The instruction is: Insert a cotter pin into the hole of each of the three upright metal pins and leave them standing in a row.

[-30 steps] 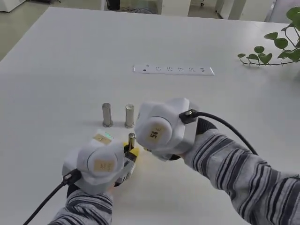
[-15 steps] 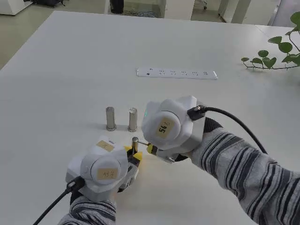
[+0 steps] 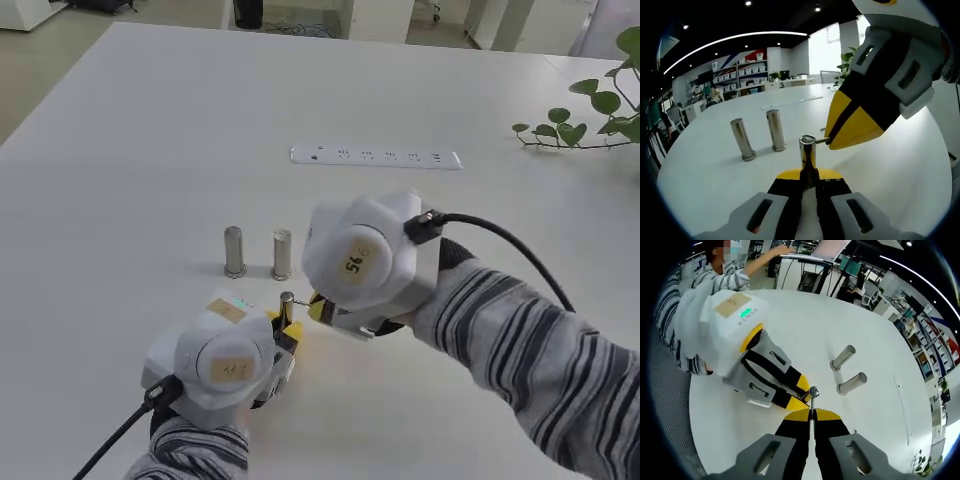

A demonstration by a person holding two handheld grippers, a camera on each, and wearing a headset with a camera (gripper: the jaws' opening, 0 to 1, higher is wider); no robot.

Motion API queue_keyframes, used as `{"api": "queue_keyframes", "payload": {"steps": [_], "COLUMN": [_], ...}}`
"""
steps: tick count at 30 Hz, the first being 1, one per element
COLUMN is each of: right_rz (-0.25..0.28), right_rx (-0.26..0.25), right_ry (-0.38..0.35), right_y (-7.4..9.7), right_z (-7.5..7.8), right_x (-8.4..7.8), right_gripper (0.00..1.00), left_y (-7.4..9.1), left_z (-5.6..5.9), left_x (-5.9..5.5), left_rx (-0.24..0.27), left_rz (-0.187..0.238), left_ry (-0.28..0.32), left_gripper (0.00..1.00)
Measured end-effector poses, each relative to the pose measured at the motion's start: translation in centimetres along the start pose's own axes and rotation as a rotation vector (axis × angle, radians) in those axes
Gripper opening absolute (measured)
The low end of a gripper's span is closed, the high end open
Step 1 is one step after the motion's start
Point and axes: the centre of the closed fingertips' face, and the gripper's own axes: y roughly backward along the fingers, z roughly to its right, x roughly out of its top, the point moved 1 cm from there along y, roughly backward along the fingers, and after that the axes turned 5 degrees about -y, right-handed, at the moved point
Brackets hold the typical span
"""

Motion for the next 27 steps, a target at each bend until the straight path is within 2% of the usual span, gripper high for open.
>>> {"api": "queue_keyframes", "payload": {"steps": [1,15,17,18,20,22,27], "right_rz": [0.006,0.027,0.038,0.061,0.087,0.084,0.059], "right_rx": [-0.007,-0.016,-0.017,-0.012,-0.009,-0.019,-0.018], "right_ry": [0.017,0.027,0.014,-0.009,-0.042,-0.042,-0.060], "right_y": [-0.1,-0.6,-0.6,-0.6,-0.3,0.0,0.1], "right_z": [0.1,-0.3,-0.3,-0.3,-0.3,-0.2,0.0], "right_x": [0.1,0.7,0.8,1.0,1.3,1.2,0.2], "right_gripper": [0.00,0.00,0.00,0.00,0.08,0.13,0.11], "left_y": [0.0,0.1,0.1,0.1,0.0,0.0,0.0], "left_z": [0.0,0.2,0.2,0.2,0.2,0.2,0.2], "left_x": [0.0,0.1,0.0,0.0,0.1,0.0,0.0], "left_rx": [-0.001,0.006,0.008,0.008,0.009,0.009,0.011], "left_rz": [0.000,0.003,0.002,0.003,0.002,0.002,0.003], "left_ry": [-0.003,0.003,-0.001,0.002,0.000,0.001,0.003], "left_gripper": [0.05,0.05,0.05,0.05,0.05,0.05,0.05]}}
